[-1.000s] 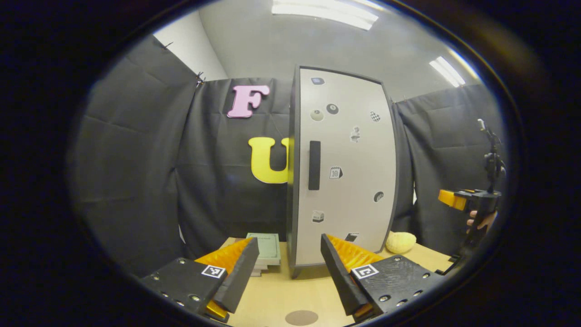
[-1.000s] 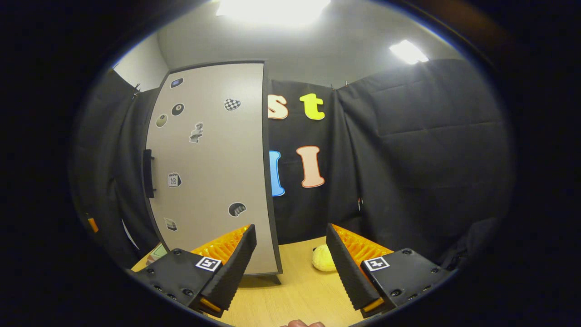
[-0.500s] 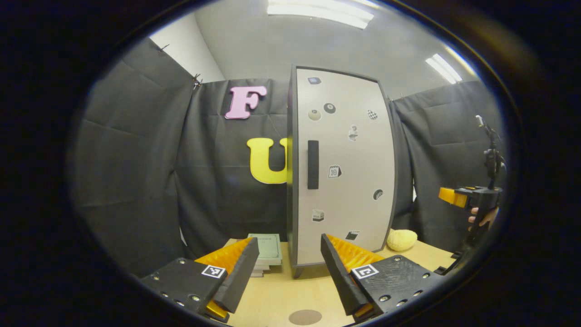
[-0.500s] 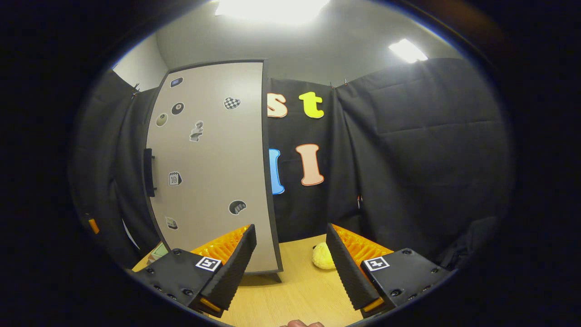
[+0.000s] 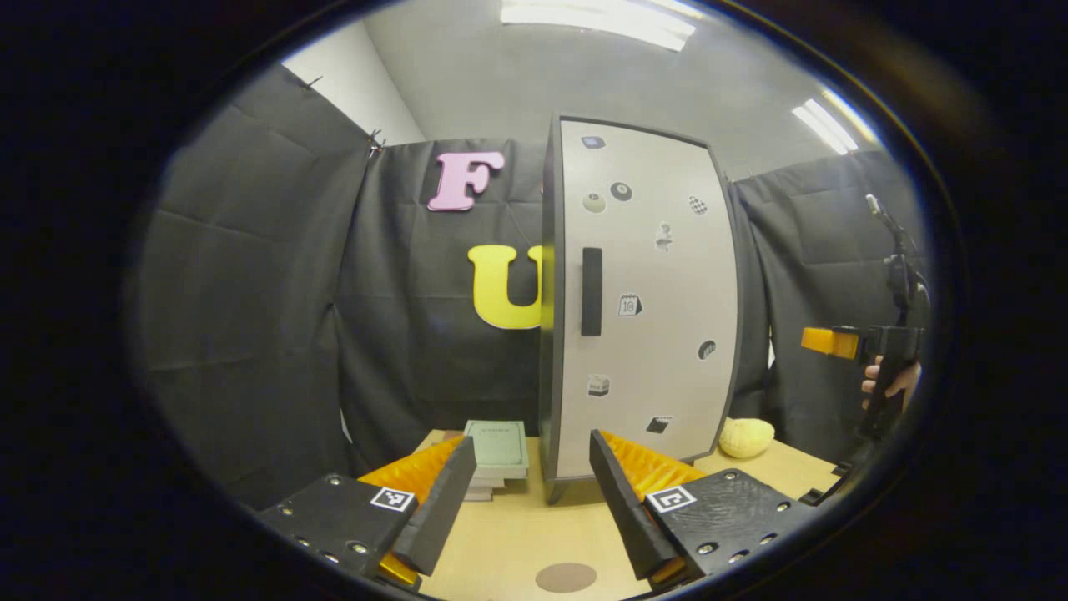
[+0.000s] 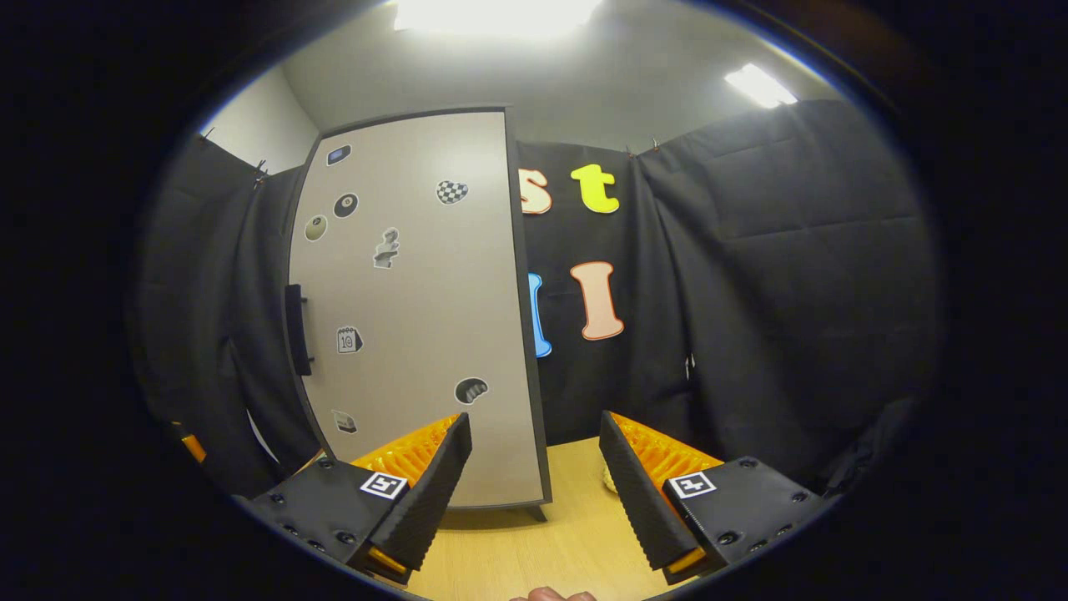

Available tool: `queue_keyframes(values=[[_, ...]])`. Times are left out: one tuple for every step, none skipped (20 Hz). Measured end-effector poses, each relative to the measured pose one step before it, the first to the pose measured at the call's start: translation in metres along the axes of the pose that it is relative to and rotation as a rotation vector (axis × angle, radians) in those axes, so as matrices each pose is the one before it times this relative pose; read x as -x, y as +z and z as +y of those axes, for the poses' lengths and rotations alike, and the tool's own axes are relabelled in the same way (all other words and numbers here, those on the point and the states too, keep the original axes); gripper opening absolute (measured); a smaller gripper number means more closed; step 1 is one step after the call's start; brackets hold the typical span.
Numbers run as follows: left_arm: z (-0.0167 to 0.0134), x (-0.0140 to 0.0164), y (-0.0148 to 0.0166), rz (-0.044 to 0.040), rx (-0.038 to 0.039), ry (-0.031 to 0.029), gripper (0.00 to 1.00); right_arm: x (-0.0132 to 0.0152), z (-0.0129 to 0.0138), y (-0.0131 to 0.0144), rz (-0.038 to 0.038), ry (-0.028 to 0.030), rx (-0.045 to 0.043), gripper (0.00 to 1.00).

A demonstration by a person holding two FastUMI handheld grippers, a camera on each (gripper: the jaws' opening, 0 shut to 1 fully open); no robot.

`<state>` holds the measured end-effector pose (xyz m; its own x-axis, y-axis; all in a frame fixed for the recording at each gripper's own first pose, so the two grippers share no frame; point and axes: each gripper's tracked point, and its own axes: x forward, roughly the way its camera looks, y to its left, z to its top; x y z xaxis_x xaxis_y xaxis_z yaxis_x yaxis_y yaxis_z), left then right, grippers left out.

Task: Open the cabinet door with the right hand, grasp the bottle in the cabinet with the left hand and place it on the coaster, then close the cabinet door with the right hand.

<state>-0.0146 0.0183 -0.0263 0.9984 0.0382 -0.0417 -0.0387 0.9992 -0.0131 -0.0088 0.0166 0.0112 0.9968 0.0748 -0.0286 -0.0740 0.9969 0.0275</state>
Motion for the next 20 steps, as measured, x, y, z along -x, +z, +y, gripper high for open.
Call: queue_keyframes(values=[[0.00178,0.0011,-0.0041,0.0076,0.00494,0.00332,0.85,-0.00642,0.00523,0.00448,0.0048,0.01097,-0.00207,0.94],[0.00166,0.00193,-0.00471,0.00782,0.00488,0.00397,0.82,-0.00519,0.00442,0.00516,0.00204,0.01142,-0.00345,0.98],[0.00171,0.00119,-0.0039,0.0085,0.00384,0.00511,0.82,-0.005,0.00589,0.0068,-0.0005,0.00936,-0.00474,0.98],[0.00215,0.00126,-0.00519,0.00923,0.00346,0.00654,0.85,-0.00492,0.00608,0.00605,0.00037,0.00704,-0.00403,0.98],[0.00318,0.00121,-0.00444,0.00987,0.00422,0.00874,0.85,-0.00401,0.00695,0.00764,-0.00085,0.00949,-0.00305,0.98],[0.00308,0.0022,-0.00424,0.00782,0.00577,0.00982,0.85,-0.00589,0.00909,0.00778,-0.00109,0.01396,-0.00359,0.94],[0.0024,0.00144,-0.0041,0.00698,0.00852,0.00834,0.85,-0.00682,0.00959,0.00869,-0.00587,0.01558,-0.00303,0.98],[0.00235,0.00067,-0.00237,0.00597,0.00957,0.0072,0.85,-0.00655,0.01165,0.00895,-0.00923,0.01797,-0.00101,0.98],[0.00347,0.00149,-0.00236,0.00423,0.00554,0.00723,0.85,-0.00665,0.01251,0.00877,-0.00787,0.02235,0.00278,0.98],[0.00312,0.00142,-0.00317,0.00347,-0.00035,0.00648,0.82,-0.00673,0.01326,0.00872,-0.01271,0.02301,0.00703,0.98],[0.00208,0.00133,-0.00293,0.00415,-0.00722,0.00079,0.82,-0.00671,0.01318,0.00782,-0.01106,0.02178,0.00972,0.98],[0.00038,0.00102,-0.00174,0.00631,-0.01503,-0.00255,0.82,-0.0065,0.0148,0.00665,-0.01079,0.02339,0.00532,0.98],[0.00322,0.00086,-0.00074,0.00039,-0.01945,0.00465,0.82,-0.0063,0.01567,0.00641,-0.01088,0.03095,0.00266,0.98],[0.00307,0.0014,0.00054,-0.00435,-0.01891,0.0071,0.82,-0.00683,0.016,0.00423,-0.00389,0.02753,0.00542,0.98],[0.00281,0.00123,-0.00009,-0.00343,-0.01391,0.00462,0.82,-0.00667,0.01345,0.00325,-0.0027,0.02179,0.01105,0.98],[0.002,0.00043,0.00067,-0.00136,-0.0062,0.0051,0.85,-0.00586,0.0134,0.00217,-0.00276,0.01881,0.01103,0.98],[0.00239,0.00071,-0.00339,0.00464,0.00441,0.00669,0.82,-0.00544,0.01347,0.00184,0.00176,0.02175,0.00702,0.98],[0.00237,0.00062,-0.00306,0.00834,0.01764,0.00665,0.85,-0.00643,0.01391,-0.00097,0.00564,0.02364,-0.00078,0.98],[0.00196,0.00135,-0.00253,0.00491,0.02175,0.00362,0.86,-0.00546,0.01413,-0.00109,0.00723,0.02613,-0.01578,0.98],[0.00068,0.00053,-0.0024,0.00503,0.02276,0.00294,0.88,-0.00563,0.01391,-0.00115,0.00052,0.02593,-0.02002,0.98]])
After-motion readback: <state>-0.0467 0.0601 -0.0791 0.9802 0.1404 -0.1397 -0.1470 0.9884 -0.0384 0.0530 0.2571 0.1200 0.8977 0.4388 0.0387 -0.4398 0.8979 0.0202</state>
